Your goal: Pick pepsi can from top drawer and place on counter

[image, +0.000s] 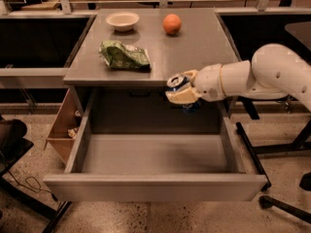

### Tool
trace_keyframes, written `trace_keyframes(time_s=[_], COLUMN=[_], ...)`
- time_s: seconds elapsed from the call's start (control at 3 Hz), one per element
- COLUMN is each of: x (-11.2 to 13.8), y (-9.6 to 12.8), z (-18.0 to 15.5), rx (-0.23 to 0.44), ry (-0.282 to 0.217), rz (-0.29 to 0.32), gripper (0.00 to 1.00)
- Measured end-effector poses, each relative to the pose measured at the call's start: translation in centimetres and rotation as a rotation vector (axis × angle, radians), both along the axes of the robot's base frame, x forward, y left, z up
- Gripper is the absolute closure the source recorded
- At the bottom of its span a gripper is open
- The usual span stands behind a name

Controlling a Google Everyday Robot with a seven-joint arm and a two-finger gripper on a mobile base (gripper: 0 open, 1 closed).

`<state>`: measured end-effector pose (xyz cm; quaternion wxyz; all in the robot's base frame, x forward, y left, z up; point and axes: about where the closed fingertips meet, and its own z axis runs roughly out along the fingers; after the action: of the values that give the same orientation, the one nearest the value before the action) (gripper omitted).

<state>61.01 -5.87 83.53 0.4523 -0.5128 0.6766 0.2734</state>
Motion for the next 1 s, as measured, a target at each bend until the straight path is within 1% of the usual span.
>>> trace_keyframes(time_s=[0.33,0.67,1.0], x=[1.8,5.7,9.9], y=[-2.3,-3.1,-3.3], z=[5.1,9.9,12.5], rx=[0.019,0.092,0.163], ry=[-0.014,-0.037,-0.048], rz=[-0.048,-0.118,-0.203], gripper=[1.0,1.0,1.0])
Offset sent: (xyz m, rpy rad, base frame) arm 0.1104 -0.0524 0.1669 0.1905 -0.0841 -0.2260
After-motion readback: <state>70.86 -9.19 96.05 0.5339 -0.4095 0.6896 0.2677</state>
